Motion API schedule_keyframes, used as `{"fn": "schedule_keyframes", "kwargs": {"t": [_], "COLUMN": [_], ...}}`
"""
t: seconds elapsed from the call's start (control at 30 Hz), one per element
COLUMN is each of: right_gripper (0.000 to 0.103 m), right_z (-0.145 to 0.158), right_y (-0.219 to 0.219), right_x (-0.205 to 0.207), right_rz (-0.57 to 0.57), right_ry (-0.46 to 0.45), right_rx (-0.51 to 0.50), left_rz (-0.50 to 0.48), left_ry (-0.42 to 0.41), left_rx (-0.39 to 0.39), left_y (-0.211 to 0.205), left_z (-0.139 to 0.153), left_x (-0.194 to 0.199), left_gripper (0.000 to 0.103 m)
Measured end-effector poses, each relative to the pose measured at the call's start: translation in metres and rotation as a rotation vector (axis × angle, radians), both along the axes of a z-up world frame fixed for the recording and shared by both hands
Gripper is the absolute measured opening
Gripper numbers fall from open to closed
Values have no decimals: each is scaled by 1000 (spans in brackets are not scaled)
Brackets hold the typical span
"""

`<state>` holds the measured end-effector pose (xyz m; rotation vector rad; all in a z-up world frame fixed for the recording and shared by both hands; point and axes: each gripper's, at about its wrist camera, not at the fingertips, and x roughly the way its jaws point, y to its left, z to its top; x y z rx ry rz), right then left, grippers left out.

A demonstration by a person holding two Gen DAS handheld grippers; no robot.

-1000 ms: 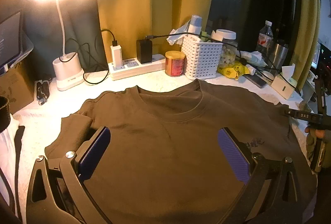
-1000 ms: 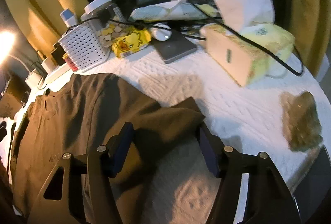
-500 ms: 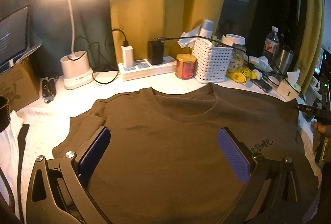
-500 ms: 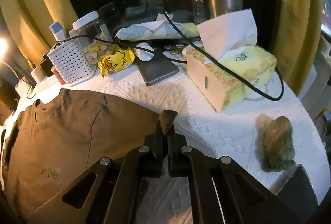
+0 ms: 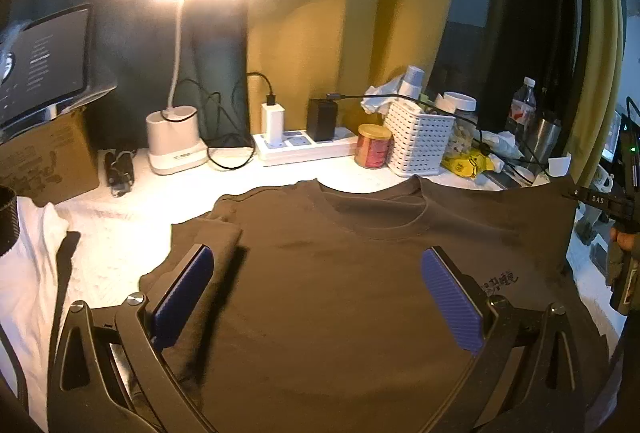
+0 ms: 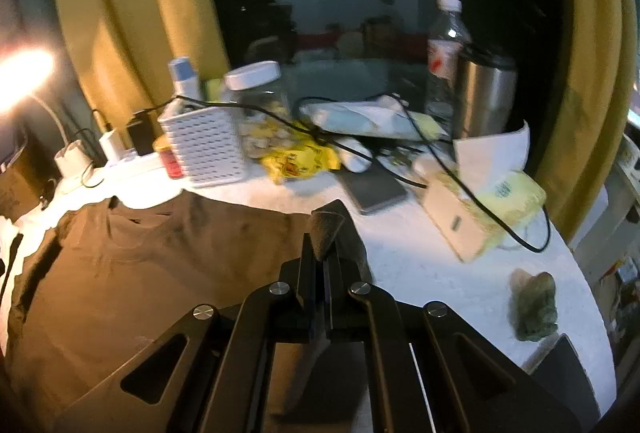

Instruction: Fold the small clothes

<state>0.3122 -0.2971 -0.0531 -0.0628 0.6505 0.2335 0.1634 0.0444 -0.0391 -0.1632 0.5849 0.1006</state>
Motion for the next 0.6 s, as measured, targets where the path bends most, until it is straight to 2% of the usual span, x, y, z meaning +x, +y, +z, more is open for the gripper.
{"fn": "schedule_keyframes", "kwargs": {"t": [0.23, 0.5, 0.6], "right_gripper": [3, 3, 4], "right_z": [-6, -34, -49], "right_y": [49, 102, 117], "right_x": [-8, -7, -3], "right_rz": [57, 109, 129], "right_ry": [-3, 46, 93], "right_rx": [-31, -58, -62], "left_rz": [31, 67, 73], "left_ry": [-14, -6, -3], "left_rx": [-5, -37, -47], "left_y": [26, 53, 58], "left_z": [-2, -10, -12], "left_x": [-16, -29, -31], "left_gripper": [102, 102, 102]}}
